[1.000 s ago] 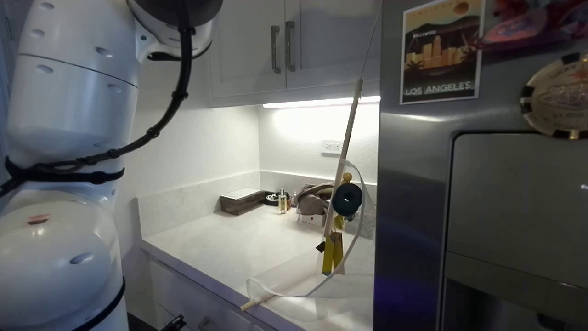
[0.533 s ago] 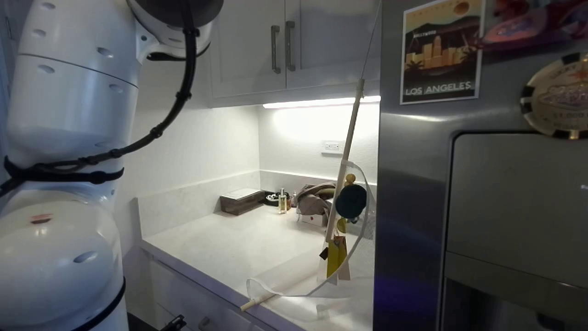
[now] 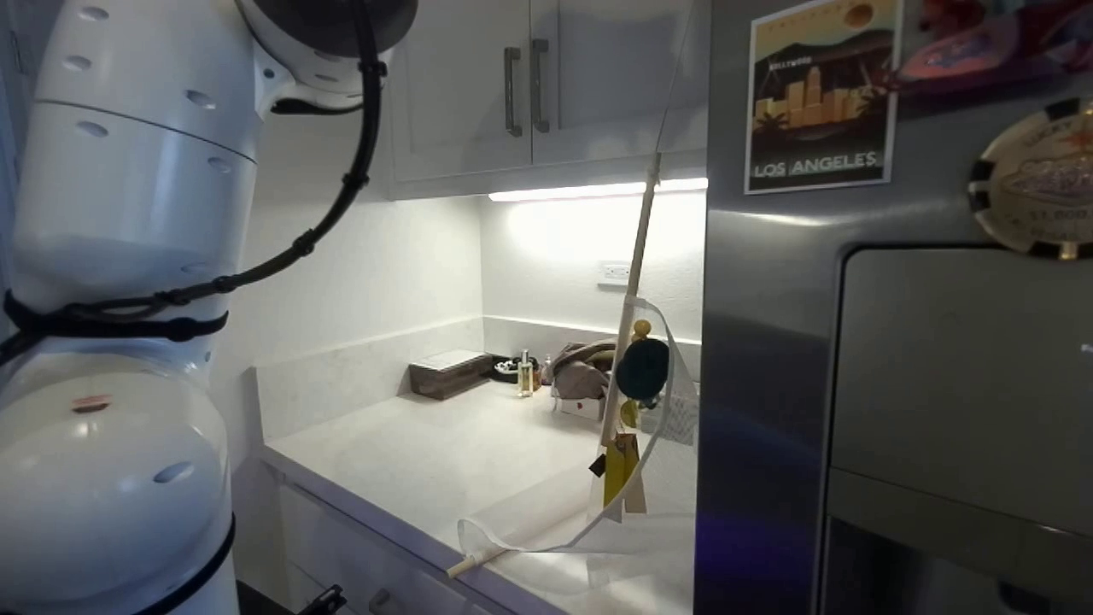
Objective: Take the bottle on the counter, put it in the kitchen cabinet and close it, then take the blind on the counter and hang it to the wall
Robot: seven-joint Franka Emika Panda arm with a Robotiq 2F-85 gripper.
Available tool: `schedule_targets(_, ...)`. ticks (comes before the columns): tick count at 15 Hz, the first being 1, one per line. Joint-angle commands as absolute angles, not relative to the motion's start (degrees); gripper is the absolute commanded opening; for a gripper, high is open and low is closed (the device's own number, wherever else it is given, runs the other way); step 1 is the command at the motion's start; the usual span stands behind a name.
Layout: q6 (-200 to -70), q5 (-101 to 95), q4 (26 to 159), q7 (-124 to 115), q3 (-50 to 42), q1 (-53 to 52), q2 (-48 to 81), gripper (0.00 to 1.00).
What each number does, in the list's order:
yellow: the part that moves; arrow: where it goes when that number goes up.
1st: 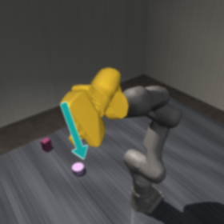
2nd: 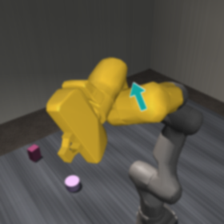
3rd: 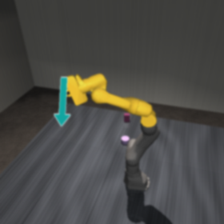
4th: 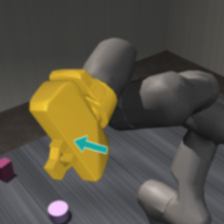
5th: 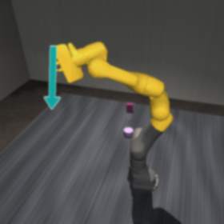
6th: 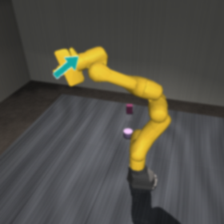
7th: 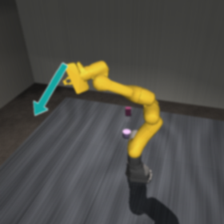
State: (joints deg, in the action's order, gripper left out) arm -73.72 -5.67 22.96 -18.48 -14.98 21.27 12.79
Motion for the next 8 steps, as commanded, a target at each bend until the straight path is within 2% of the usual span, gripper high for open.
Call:
schedule_targets(1, -74.43, -6.23, 24.03, -20.6, -14.94, 20.02, 11.7, 0.0)
schedule_targets(8, -74.51, -6.26, 24.14, -20.75, -14.9, 19.34, 12.17, 0.0)
